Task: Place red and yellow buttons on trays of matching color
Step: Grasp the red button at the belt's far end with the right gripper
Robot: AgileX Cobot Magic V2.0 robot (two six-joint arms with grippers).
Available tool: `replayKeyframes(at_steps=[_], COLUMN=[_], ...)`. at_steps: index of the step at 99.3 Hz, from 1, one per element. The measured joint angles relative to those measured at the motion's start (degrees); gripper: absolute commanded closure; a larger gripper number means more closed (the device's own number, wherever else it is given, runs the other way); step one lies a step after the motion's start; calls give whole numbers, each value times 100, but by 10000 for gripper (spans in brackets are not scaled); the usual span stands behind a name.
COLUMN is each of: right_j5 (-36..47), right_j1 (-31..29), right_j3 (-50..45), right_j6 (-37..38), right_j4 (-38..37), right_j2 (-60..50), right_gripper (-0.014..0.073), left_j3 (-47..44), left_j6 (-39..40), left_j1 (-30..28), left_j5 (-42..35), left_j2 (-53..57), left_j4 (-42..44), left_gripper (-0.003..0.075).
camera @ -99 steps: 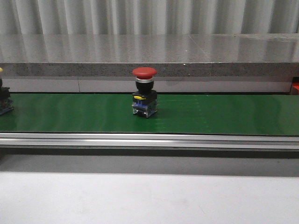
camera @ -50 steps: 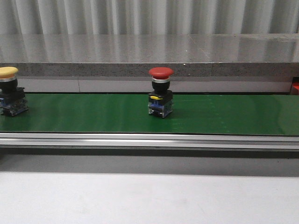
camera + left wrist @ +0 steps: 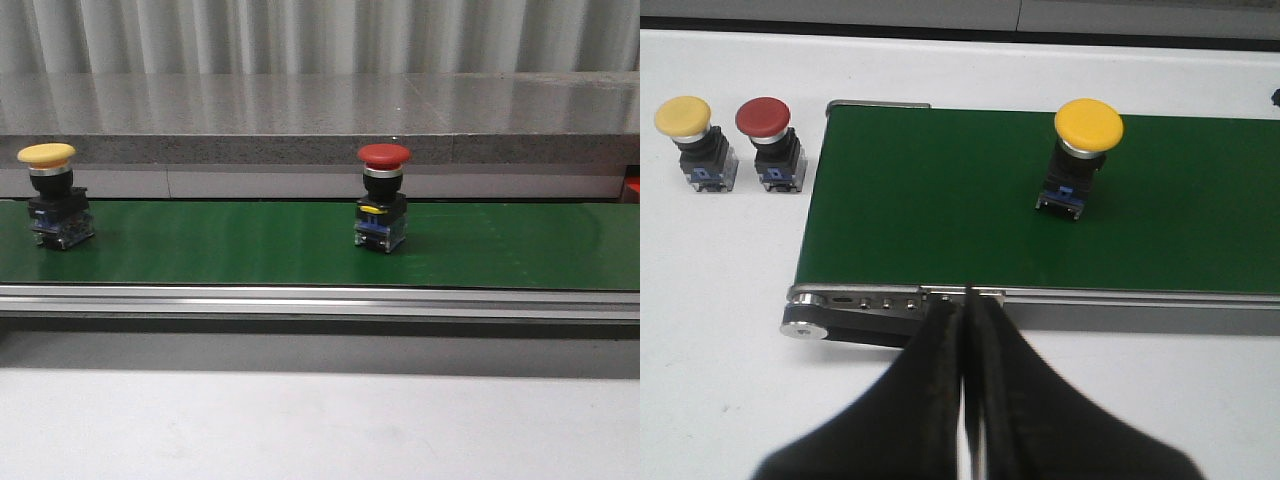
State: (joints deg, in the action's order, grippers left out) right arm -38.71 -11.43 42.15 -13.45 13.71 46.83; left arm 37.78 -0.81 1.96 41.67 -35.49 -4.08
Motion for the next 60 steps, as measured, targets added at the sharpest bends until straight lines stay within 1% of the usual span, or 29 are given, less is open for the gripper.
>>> replayKeyframes(at_steps=[3, 5, 8, 11, 20, 34, 44, 60], right_j5=[-14, -23, -37, -37, -37, -27, -89, -173], right_j1=[0, 0, 0, 0, 0, 143, 480, 1187], right_j3=[0, 0, 0, 0, 0, 55, 299, 798], right_j6=[0, 0, 0, 0, 0, -140, -302, -532], right_j4=[0, 0, 0, 12, 160, 337, 351, 369], right_j2=[0, 0, 0, 0, 0, 66, 347, 1026], right_gripper=[156, 118, 34, -18, 13, 15, 15, 15], left_j3=[0, 0, 0, 0, 0, 0, 0, 0], left_j6=[0, 0, 0, 0, 0, 0, 0, 0], left_j1=[0, 0, 0, 0, 0, 0, 0, 0], left_j5=[0, 0, 0, 0, 0, 10, 10, 20], left_j2=[0, 0, 0, 0, 0, 0, 0, 0], left_j4=[0, 0, 0, 0, 0, 0, 0, 0], left_gripper=[739, 739, 739, 739, 739, 739, 739, 739])
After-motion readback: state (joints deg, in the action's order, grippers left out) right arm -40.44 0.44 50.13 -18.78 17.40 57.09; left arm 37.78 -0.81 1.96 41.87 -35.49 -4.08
